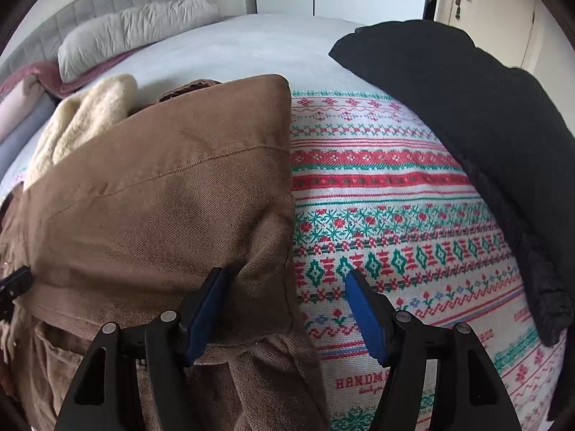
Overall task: Fold large clothes
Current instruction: 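Release the folded sleeve with the right tool and smooth it flat, then grasp the other sleeve with the left tool and lift it toward the coat front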
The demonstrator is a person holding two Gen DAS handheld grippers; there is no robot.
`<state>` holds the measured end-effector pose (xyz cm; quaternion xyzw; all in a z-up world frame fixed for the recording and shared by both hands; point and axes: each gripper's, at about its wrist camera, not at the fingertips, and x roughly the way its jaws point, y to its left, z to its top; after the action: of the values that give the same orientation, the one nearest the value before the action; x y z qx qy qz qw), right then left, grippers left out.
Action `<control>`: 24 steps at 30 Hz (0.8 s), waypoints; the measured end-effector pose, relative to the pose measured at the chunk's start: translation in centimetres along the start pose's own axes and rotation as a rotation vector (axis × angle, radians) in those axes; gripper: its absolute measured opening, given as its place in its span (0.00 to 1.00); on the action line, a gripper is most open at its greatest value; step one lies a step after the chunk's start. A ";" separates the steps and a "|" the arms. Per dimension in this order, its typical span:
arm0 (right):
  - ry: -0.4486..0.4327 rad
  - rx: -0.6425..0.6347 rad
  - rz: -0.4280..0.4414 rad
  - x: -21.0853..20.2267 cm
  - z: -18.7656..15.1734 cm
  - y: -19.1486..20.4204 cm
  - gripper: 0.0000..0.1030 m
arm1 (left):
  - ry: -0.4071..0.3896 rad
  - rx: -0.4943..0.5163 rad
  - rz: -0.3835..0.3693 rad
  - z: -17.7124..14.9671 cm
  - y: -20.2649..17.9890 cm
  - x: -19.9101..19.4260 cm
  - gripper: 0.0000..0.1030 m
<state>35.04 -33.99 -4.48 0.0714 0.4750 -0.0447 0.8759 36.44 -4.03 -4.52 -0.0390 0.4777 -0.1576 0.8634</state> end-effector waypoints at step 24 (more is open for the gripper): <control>-0.080 -0.101 0.144 -16.6 -8.0 6.6 0.81 | -0.040 -0.458 0.207 -11.6 15.6 -18.7 0.88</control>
<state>20.34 -25.99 5.64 0.0590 0.4352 0.0395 0.8975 21.18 17.44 1.01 -0.1877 0.4851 0.0446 0.8529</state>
